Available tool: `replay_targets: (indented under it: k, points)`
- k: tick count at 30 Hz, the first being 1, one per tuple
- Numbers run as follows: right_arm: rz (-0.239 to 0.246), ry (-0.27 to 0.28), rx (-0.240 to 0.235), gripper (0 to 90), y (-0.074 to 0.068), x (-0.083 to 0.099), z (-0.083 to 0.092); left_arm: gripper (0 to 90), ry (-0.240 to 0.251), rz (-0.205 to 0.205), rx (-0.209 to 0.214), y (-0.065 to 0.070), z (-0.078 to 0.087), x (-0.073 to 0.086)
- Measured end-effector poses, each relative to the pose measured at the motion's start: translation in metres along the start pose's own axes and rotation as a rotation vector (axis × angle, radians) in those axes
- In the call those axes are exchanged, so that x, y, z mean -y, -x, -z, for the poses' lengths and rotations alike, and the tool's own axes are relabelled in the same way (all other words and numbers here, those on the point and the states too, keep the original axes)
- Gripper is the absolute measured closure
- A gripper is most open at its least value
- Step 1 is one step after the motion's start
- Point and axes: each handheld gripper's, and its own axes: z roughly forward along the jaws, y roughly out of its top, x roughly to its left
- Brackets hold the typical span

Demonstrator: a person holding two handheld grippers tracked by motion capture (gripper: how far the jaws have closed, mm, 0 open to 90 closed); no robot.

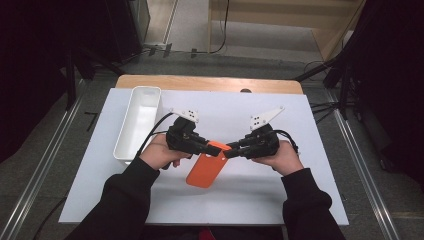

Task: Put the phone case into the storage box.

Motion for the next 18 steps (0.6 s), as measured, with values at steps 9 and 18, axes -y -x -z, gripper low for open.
replay_targets:
  k: [9,18]
  points:
    - [-0.024,-0.012,-0.019,73.6,-0.0008,-0.0027,0.0015,73.4,0.013,-0.014,-0.007,0.0002,0.0003,0.0001]
    - [-0.054,-0.027,-0.016,74.4,-0.0064,-0.0095,0.0051,66.7,0.035,-0.043,-0.042,0.0042,0.0017,-0.0007]
